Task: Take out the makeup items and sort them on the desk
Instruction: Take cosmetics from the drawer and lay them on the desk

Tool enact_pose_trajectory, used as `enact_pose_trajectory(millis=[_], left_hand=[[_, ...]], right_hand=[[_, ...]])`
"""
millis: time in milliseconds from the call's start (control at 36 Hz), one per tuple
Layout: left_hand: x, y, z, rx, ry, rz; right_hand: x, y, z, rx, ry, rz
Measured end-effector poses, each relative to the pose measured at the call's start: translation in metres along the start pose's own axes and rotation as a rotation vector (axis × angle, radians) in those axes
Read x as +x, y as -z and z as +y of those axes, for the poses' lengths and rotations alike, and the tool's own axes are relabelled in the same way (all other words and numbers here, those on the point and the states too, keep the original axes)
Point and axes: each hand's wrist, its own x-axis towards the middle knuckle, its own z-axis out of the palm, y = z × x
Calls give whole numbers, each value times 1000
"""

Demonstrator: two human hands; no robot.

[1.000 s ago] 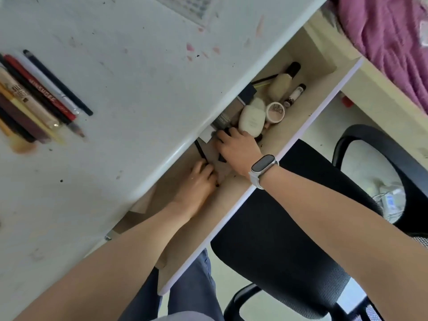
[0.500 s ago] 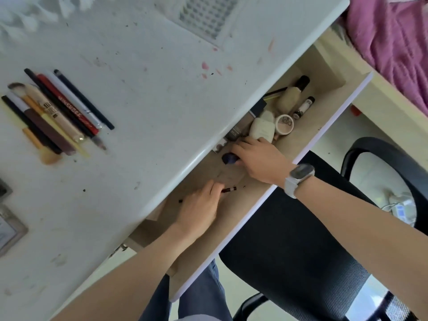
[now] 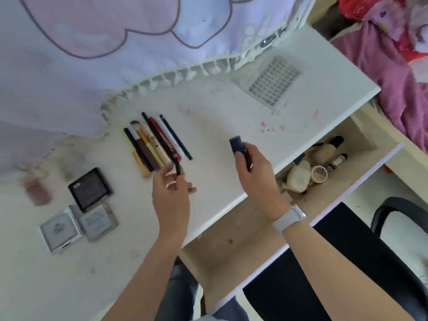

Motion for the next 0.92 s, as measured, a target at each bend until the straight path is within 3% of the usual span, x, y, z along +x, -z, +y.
enact_pose_trajectory(millis=[111,278,583,806,917], left_hand=[[42,35,2,83,30,221],[88,56,7,202,70,325],[114,58,2,326,44,208],[101,67,5,297,17,84],[84,62,5,386,-129,77]], right_hand=[[33,-35,-16,-140,83,-92],[66,-71,-28,-329,114,-178],[88,-93,-45,-473,137,-188],[80,-88,-50,-353,193,-225],[68,-74,-45,-272,197,-198]])
